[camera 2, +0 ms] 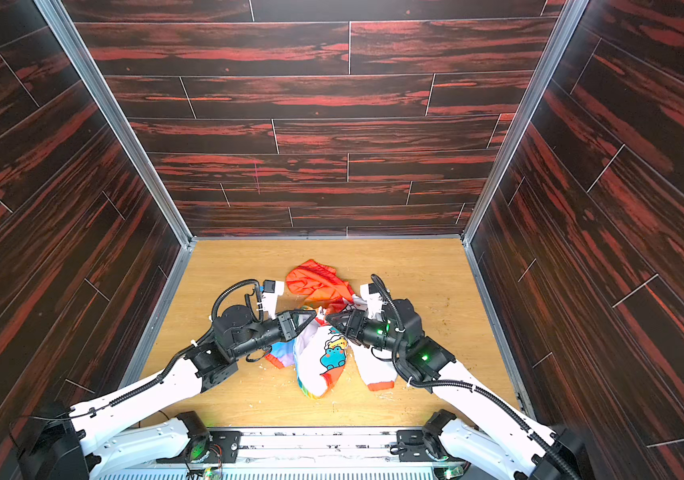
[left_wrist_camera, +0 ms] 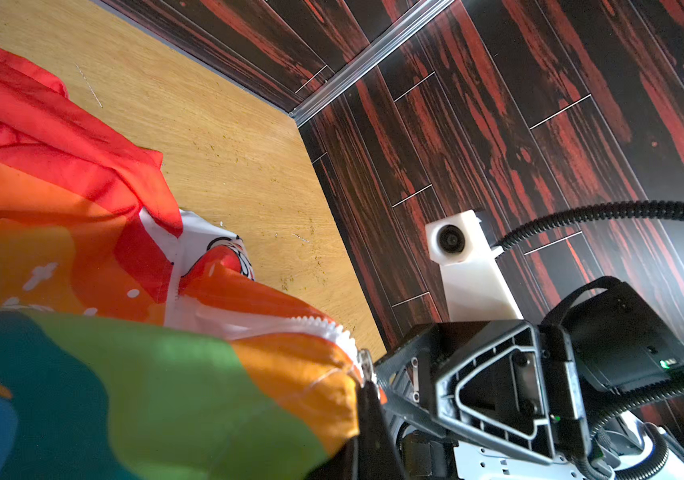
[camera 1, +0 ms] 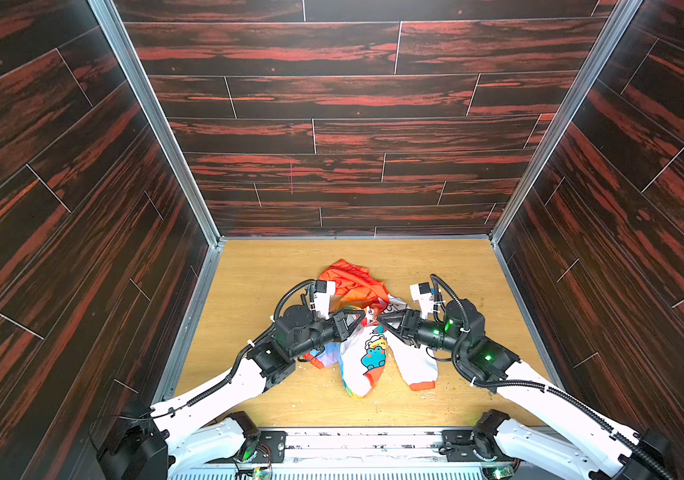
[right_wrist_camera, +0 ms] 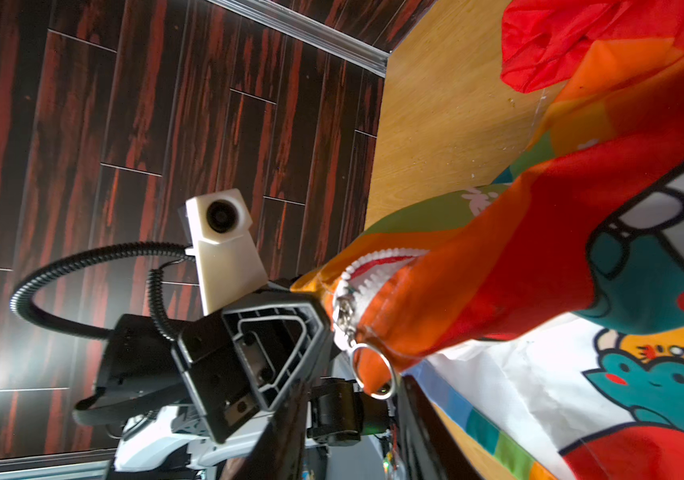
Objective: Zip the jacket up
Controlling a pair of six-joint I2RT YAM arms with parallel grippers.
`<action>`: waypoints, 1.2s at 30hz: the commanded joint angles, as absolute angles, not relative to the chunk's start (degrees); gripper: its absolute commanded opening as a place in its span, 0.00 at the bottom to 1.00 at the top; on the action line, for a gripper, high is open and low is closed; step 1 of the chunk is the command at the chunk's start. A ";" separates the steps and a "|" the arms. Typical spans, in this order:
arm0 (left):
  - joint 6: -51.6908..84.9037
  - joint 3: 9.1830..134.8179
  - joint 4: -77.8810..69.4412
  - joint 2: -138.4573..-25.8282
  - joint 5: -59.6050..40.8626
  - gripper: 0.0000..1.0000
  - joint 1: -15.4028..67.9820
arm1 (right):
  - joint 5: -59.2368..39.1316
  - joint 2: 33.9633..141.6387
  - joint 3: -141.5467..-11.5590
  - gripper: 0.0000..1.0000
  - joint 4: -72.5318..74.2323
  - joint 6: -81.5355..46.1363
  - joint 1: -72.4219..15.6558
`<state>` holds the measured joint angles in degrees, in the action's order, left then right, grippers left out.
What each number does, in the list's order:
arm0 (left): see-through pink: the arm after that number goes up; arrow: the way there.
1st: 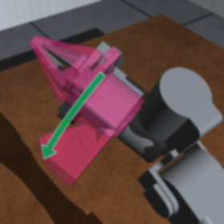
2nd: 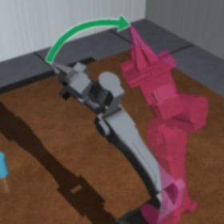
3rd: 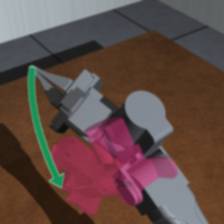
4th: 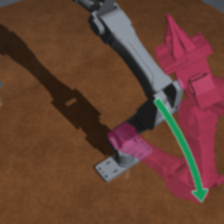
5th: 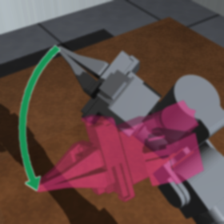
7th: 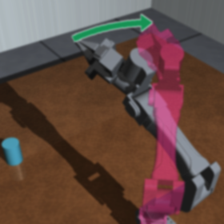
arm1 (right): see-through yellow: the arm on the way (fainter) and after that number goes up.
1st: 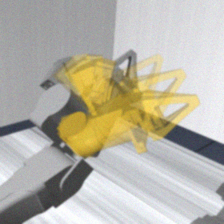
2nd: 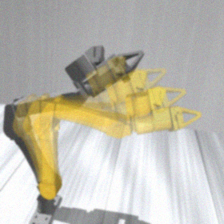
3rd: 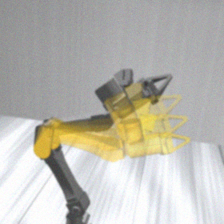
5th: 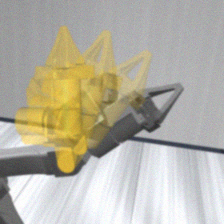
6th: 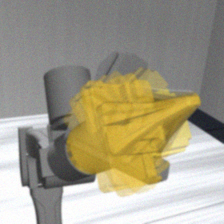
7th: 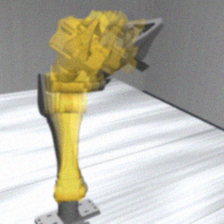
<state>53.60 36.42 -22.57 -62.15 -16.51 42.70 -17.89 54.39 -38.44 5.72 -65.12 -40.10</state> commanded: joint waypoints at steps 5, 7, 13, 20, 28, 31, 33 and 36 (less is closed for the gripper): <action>54.04 36.46 -24.83 -61.08 -17.27 0.00 42.45 | -18.14 54.02 -39.33 0.44 6.10 -64.30 -39.69; 54.22 36.60 -24.74 -61.26 -17.48 0.00 42.51 | -18.91 54.72 -39.14 0.44 7.75 -64.77 -39.64; 54.48 36.89 -24.83 -61.61 -17.76 0.00 42.47 | -19.51 56.46 -39.63 0.41 9.84 -65.28 -39.47; 54.58 37.25 -24.86 -61.78 -17.91 0.00 42.41 | -20.43 56.91 -39.35 0.41 9.93 -65.41 -39.21; 54.58 37.31 -24.86 -62.23 -17.69 0.00 42.46 | -23.29 57.30 -37.57 0.37 14.11 -66.10 -39.05; 54.73 37.35 -24.95 -62.49 -17.90 0.00 42.46 | -23.46 57.40 -37.86 0.37 13.36 -66.10 -38.98; 54.76 37.53 -24.96 -62.66 -17.85 0.00 42.45 | -23.73 57.82 -37.95 0.37 13.27 -66.10 -38.86; 54.81 37.71 -24.99 -62.75 -18.01 0.00 42.46 | -24.34 58.66 -37.62 0.37 13.87 -66.10 -38.78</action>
